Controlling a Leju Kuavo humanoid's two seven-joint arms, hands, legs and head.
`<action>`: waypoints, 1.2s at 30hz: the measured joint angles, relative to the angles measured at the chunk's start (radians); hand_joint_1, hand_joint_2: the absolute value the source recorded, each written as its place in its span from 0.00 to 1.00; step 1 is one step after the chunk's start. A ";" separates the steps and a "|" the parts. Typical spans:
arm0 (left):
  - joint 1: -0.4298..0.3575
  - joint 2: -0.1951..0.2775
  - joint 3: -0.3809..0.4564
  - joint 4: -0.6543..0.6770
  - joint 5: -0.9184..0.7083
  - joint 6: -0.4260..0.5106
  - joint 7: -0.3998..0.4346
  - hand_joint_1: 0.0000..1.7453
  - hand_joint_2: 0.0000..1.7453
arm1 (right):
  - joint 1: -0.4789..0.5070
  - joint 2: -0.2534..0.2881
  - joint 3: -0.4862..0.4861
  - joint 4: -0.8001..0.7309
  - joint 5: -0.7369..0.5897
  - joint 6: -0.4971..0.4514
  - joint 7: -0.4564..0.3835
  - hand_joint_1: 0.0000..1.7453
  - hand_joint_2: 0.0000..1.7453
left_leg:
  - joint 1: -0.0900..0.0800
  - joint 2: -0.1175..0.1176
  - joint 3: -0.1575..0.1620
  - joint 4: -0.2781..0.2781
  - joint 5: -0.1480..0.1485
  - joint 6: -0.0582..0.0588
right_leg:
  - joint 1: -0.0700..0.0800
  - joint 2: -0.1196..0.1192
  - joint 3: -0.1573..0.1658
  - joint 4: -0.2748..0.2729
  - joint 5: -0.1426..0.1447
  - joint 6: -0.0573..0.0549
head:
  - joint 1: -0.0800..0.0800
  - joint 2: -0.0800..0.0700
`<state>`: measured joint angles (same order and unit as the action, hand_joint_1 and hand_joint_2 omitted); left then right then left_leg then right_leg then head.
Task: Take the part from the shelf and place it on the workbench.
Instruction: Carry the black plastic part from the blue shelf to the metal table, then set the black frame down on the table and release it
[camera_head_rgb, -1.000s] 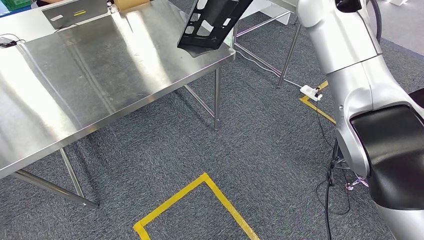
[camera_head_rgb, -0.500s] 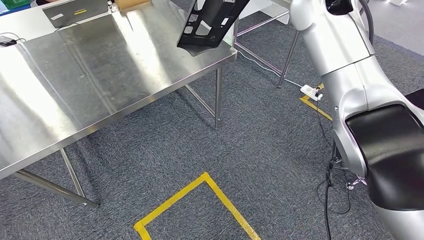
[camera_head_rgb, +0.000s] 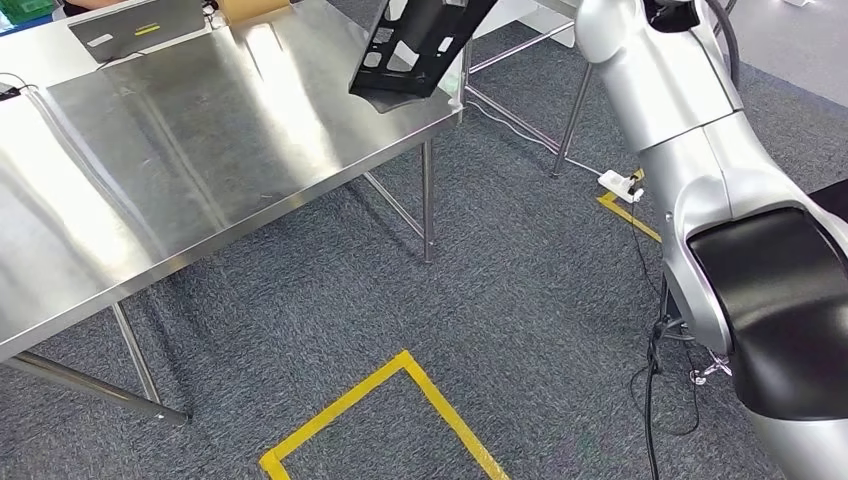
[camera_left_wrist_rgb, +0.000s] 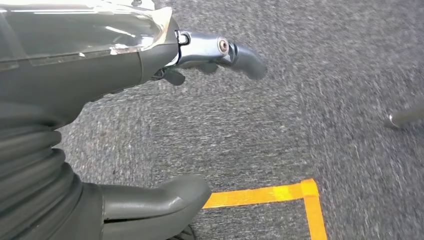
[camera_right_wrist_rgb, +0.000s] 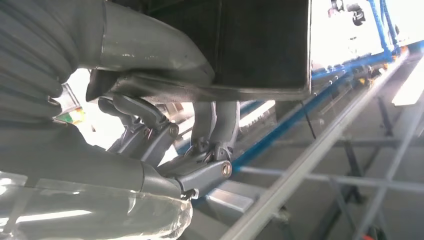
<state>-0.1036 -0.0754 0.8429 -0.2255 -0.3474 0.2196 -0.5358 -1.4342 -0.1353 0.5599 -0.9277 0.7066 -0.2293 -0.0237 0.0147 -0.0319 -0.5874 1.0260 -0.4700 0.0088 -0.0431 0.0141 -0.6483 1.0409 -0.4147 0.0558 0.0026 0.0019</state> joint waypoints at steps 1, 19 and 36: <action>0.000 0.000 0.000 0.001 0.000 0.000 0.001 0.00 1.00 | 0.001 0.001 0.000 0.001 0.001 -0.001 -0.001 1.00 1.00 | 0.001 0.005 -0.002 0.008 -0.005 -0.003 | -0.001 0.000 0.002 0.000 -0.003 -0.006 | 0.000 0.000; 0.000 0.002 0.001 0.004 0.002 0.012 0.007 0.00 1.00 | -0.015 0.016 0.005 0.032 -0.012 -0.025 -0.025 1.00 1.00 | -0.016 0.031 -0.031 -0.035 0.069 0.047 | 0.024 -0.007 -0.007 0.096 -0.084 -0.020 | 0.003 0.000; 0.002 -0.002 0.004 0.006 0.002 0.013 0.005 0.00 1.00 | -0.024 0.027 0.017 0.067 -0.026 -0.038 -0.038 1.00 1.00 | -0.006 0.020 -0.115 0.212 -0.093 -0.014 | 0.014 -0.009 0.031 -0.044 0.009 -0.048 | -0.001 0.000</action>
<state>-0.1011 -0.0775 0.8467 -0.2192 -0.3456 0.2323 -0.5310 -1.4587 -0.1081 0.5771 -0.8603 0.6807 -0.2673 -0.0621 0.0090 -0.0116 -0.7024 1.2380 -0.5627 -0.0051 -0.0293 0.0054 -0.6168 0.9967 -0.4056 0.0078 0.0018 0.0019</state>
